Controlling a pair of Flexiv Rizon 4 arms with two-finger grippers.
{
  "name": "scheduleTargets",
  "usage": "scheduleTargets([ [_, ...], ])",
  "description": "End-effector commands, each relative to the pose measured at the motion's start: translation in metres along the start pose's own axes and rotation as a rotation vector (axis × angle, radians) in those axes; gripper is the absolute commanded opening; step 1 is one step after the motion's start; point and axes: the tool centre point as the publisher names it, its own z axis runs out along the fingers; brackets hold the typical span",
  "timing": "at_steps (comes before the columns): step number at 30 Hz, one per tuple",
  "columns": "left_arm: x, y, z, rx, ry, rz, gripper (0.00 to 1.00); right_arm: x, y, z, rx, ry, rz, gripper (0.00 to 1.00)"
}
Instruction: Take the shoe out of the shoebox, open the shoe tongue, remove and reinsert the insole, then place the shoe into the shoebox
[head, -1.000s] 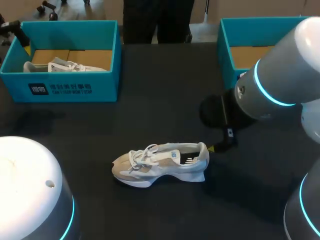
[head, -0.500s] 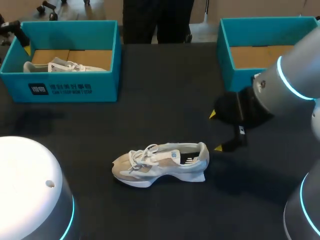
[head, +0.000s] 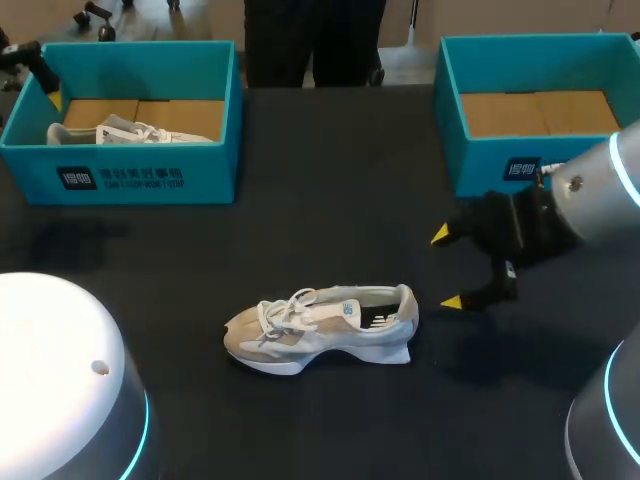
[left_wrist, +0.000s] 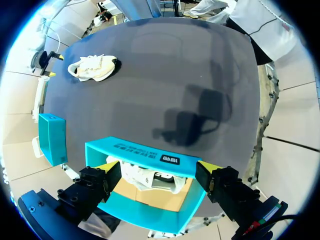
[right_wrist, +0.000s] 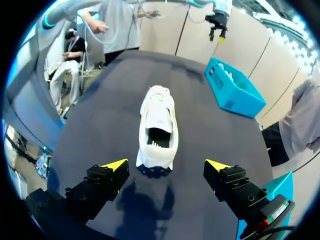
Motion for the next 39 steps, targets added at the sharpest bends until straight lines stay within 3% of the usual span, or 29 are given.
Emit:
scheduleTargets([
  [1,0.000,-0.002,0.000,-0.005,0.002,0.000,1.00,0.002,-0.012,-0.001,-0.284,0.025,-0.020,1.00],
  [8,0.000,-0.002,0.000,-0.005,0.002,0.000,1.00,0.001,-0.031,0.004,-0.314,0.003,0.024,1.00],
  [16,0.000,-0.002,0.000,-0.005,0.002,0.000,1.00,0.004,-0.053,0.016,-0.285,-0.002,0.050,1.00],
  [39,0.000,-0.002,0.000,-0.005,0.002,0.000,1.00,0.024,-0.084,0.058,-0.332,0.002,0.137,1.00],
])
